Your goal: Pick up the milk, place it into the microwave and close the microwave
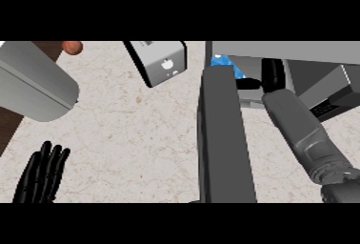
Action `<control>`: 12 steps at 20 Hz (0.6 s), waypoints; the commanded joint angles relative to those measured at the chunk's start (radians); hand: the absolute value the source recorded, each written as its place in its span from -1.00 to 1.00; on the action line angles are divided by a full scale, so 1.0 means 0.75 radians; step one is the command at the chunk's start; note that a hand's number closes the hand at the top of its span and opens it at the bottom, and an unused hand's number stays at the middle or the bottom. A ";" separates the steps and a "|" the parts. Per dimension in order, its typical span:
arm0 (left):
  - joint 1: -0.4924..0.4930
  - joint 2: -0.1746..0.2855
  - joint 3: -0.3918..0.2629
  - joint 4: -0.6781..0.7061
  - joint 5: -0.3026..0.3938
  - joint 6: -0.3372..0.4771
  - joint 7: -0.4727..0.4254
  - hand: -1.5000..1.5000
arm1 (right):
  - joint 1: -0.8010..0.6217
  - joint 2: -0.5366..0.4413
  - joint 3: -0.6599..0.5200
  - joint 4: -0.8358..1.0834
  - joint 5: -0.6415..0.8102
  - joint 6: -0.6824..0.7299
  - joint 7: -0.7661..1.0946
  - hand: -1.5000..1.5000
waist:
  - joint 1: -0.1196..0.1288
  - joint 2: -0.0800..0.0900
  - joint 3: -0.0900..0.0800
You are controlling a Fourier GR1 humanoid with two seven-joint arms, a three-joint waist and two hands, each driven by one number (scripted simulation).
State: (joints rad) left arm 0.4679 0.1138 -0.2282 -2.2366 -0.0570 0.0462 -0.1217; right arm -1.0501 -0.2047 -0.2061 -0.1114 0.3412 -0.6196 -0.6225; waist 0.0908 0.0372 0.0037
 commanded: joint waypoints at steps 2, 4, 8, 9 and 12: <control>0.039 0.008 -0.033 -0.055 -0.005 -0.015 0.009 -1.00 | 0.037 -0.065 -0.052 -0.025 -0.043 0.006 -0.066 -1.00 | 0.000 -0.002 0.001; 0.044 -0.009 -0.054 -0.109 -0.039 0.022 0.077 -1.00 | 0.014 -0.067 -0.063 -0.036 -0.052 0.014 -0.069 -1.00 | -0.012 -0.009 0.001; 0.027 -0.002 -0.040 -0.076 -0.027 0.008 0.064 -1.00 | -0.004 -0.118 -0.068 -0.018 -0.048 0.042 -0.071 -1.00 | -0.008 -0.004 0.000; 0.065 0.007 -0.016 -0.075 -0.009 -0.001 0.015 -1.00 | 0.060 -0.094 -0.087 -0.031 -0.065 0.000 -0.134 -1.00 | -0.009 -0.008 0.000; 0.111 -0.007 -0.060 -0.074 -0.041 0.010 -0.009 -1.00 | 0.060 -0.141 -0.115 -0.037 -0.095 0.130 -0.163 -1.00 | -0.016 -0.013 0.000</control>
State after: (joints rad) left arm 0.5172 0.1071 -0.2634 -2.2672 -0.0845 0.0535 -0.1226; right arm -1.0247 -0.2871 -0.2707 -0.1351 0.2897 -0.5707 -0.7075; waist 0.0802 0.0301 0.0033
